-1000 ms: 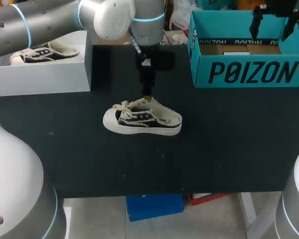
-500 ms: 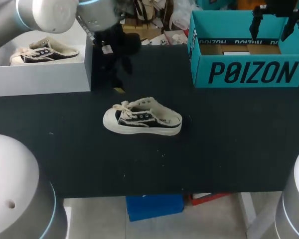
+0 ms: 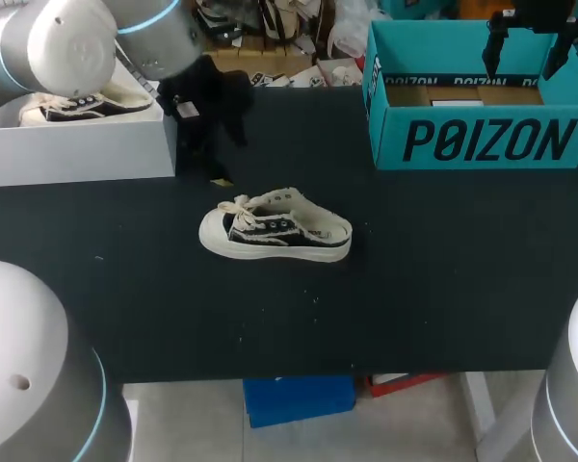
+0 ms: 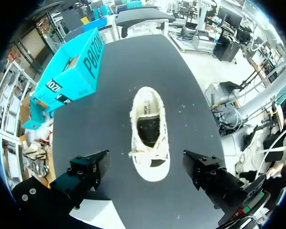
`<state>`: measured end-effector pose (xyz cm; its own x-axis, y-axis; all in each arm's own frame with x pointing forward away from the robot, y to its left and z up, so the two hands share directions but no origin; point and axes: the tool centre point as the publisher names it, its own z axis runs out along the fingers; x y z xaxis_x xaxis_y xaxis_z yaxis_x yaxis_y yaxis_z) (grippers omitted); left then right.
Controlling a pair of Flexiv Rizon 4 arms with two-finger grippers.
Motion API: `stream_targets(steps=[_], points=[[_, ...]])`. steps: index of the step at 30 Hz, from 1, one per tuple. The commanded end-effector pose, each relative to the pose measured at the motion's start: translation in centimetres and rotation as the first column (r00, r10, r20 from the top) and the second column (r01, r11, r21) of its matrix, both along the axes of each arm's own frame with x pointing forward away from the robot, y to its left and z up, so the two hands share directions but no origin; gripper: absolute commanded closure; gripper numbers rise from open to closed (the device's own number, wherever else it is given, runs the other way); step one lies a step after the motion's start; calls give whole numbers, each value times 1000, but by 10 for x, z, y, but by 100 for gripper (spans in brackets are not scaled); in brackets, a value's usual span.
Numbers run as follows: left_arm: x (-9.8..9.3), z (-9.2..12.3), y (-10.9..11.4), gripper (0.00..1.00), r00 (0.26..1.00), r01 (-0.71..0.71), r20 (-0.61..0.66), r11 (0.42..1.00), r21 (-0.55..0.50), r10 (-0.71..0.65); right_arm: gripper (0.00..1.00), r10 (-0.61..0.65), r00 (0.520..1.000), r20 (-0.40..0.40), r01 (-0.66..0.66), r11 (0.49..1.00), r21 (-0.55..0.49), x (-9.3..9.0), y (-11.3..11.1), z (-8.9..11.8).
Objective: Take the shoe out of the shoebox, open the shoe tongue, remove and reinsert the insole, then place the shoe into the shoebox
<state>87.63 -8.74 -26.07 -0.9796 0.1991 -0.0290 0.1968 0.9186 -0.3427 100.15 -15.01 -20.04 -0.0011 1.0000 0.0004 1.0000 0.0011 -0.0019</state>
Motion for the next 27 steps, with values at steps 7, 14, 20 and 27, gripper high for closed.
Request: stream_targets(steps=[7,14,20,27], points=[[-43,-5,8,0,998,-25,54,963,-270,41,0,0,1000,-1,0,1000,0,0,0,0],[-62,-16,28,0,991,-107,43,933,-344,130,0,0,1000,-1,0,1000,0,0,0,0],[-59,-26,42,0,991,-105,39,912,-397,131,0,0,1000,-1,0,1000,0,0,0,0],[-49,-39,50,0,992,-98,32,890,-446,125,0,0,1000,-1,0,1000,0,0,0,0]])
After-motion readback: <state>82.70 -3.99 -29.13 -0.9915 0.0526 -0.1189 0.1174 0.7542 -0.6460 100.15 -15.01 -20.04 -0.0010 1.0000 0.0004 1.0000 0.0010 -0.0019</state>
